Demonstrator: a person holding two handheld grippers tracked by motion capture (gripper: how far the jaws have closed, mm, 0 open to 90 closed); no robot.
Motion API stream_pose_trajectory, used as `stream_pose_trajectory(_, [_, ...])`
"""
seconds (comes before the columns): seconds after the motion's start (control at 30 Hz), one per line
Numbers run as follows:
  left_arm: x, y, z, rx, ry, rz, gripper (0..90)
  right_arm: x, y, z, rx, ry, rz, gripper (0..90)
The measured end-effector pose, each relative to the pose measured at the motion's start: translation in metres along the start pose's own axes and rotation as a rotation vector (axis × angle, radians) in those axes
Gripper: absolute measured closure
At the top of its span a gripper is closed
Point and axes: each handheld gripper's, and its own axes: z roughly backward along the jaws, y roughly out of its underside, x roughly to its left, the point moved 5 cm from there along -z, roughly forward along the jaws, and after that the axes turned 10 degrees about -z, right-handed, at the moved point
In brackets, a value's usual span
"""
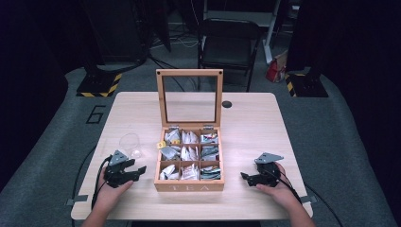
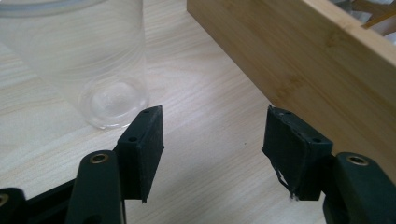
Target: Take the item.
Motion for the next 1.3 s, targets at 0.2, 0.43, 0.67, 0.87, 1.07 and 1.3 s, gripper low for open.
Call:
stream_pose_trajectory(0.2, [-0.003, -0.007, 0.008, -0.019, -0.005, -0.010, 39.2, 0.000, 0.000, 0.000, 0.000, 0.000, 0.000, 13.1])
stream_pose_trajectory(0.43, [-0.011, -0.015, 0.009, -0.017, 0.013, -0.033, 41.4, 0.000, 0.000, 0.000, 0.000, 0.000, 0.000, 13.1])
stream_pose_trajectory(0.67, [-0.016, -0.022, 0.011, -0.010, 0.038, -0.041, 44.0, 0.000, 0.000, 0.000, -0.001, -0.002, 0.000, 13.1])
stream_pose_trajectory(0.87, [-0.017, -0.034, 0.013, -0.025, 0.043, -0.065, 46.7, 0.000, 0.000, 0.000, 0.000, 0.000, 0.000, 13.1])
stream_pose_trajectory(1.07, [-0.019, -0.041, 0.012, -0.032, 0.041, -0.091, 47.7, 0.000, 0.000, 0.000, 0.000, 0.000, 0.000, 13.1])
stream_pose_trajectory(1.3, [-0.022, -0.052, 0.012, -0.036, 0.047, -0.119, 47.7, 0.000, 0.000, 0.000, 0.000, 0.000, 0.000, 13.1])
